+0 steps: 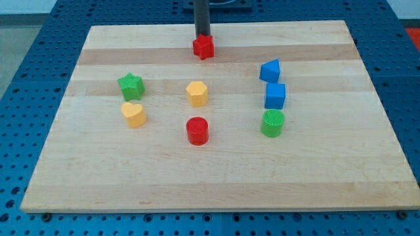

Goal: Push the green star closer to yellow heart

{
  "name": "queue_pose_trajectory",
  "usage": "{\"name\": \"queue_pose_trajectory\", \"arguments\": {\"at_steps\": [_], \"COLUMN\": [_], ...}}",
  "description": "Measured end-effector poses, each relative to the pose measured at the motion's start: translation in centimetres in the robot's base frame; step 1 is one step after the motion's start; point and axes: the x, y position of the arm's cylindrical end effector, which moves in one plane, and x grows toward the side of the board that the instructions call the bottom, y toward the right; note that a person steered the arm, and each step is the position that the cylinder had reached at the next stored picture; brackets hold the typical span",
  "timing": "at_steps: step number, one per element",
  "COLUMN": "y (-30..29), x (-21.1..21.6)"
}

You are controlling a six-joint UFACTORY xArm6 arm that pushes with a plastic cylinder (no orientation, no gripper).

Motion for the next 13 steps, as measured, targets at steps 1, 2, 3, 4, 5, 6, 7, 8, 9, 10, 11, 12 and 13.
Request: {"name": "queue_pose_trajectory", "arguments": {"at_steps": [1,2,3,4,5,6,7,8,9,10,11,12,13], "y": [0.0,0.0,0.0,0.0,-1.0,-1.0,-1.9,-6.7,-7.8,-10.8,-16.0,-16.1,-16.6], "x": [3.2,5.6,6.0,6.0,3.8,3.1,3.0,2.5,2.5,2.9,5.8,5.9,9.2]}}
